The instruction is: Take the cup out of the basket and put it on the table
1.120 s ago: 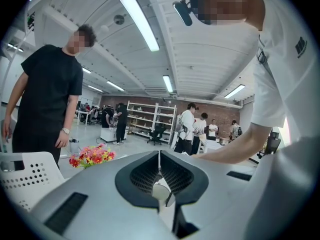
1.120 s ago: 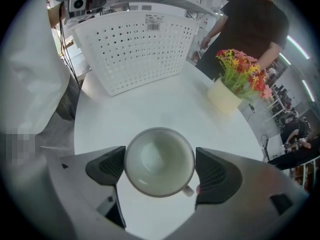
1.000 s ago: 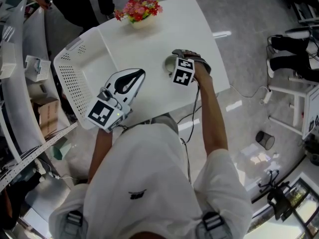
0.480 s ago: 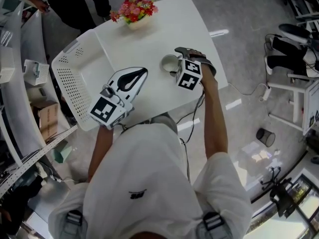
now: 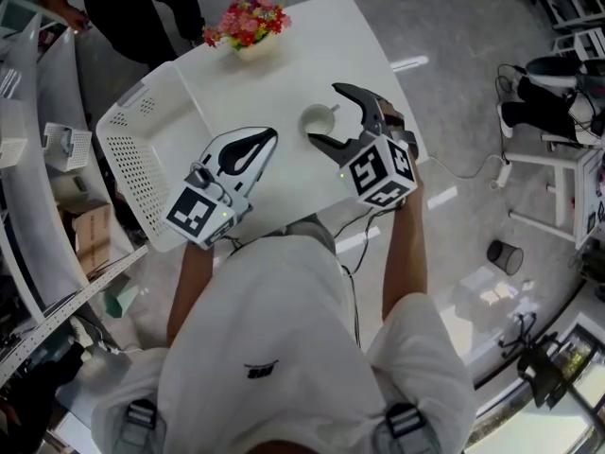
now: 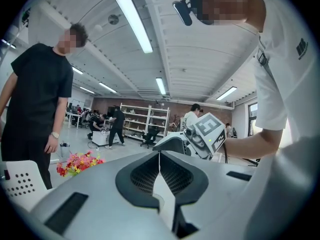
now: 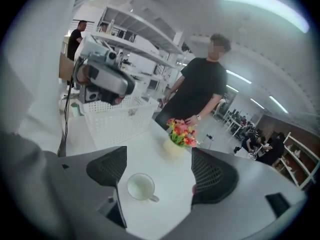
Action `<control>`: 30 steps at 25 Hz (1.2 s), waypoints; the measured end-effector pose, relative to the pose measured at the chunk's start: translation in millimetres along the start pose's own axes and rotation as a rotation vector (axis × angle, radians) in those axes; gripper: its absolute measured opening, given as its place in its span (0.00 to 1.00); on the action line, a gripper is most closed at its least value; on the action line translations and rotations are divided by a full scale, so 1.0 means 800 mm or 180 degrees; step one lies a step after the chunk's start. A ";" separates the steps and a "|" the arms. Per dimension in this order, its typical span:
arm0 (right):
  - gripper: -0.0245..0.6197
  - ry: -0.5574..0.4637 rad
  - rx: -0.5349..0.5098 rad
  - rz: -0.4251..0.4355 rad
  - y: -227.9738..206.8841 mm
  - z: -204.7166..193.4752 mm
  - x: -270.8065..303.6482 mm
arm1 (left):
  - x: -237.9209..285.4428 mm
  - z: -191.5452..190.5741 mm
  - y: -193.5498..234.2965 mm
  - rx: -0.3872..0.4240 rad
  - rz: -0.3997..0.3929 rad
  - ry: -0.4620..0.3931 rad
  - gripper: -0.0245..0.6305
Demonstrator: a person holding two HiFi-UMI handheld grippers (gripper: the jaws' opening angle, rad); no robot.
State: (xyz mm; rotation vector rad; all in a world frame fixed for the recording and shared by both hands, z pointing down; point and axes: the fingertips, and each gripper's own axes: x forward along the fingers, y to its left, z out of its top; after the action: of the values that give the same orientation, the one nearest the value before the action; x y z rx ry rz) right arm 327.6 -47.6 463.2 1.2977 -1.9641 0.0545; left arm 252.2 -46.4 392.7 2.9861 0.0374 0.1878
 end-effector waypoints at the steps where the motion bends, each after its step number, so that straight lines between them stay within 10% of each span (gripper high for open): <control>1: 0.67 -0.0133 0.0058 -0.0045 0.001 0.013 -0.009 | -0.002 0.004 -0.001 0.0006 -0.0001 -0.0021 0.06; 9: 0.23 -0.0892 0.0367 -0.0366 0.020 0.078 -0.064 | -0.023 0.022 -0.014 0.0049 -0.0003 -0.0128 0.06; 19: 0.08 -0.1810 0.1135 -0.0319 0.067 0.132 -0.093 | -0.063 0.030 -0.028 0.0059 0.0003 -0.0210 0.06; 30: 0.05 -0.1924 0.1404 -0.0240 0.105 0.148 -0.103 | -0.093 0.024 -0.045 0.0042 -0.0067 -0.0225 0.06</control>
State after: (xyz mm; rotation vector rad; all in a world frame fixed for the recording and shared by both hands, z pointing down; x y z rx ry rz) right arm 208.5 5.5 359.1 1.8321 -2.5009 0.0665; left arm 180.7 -16.6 359.1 3.0017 0.0625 0.0796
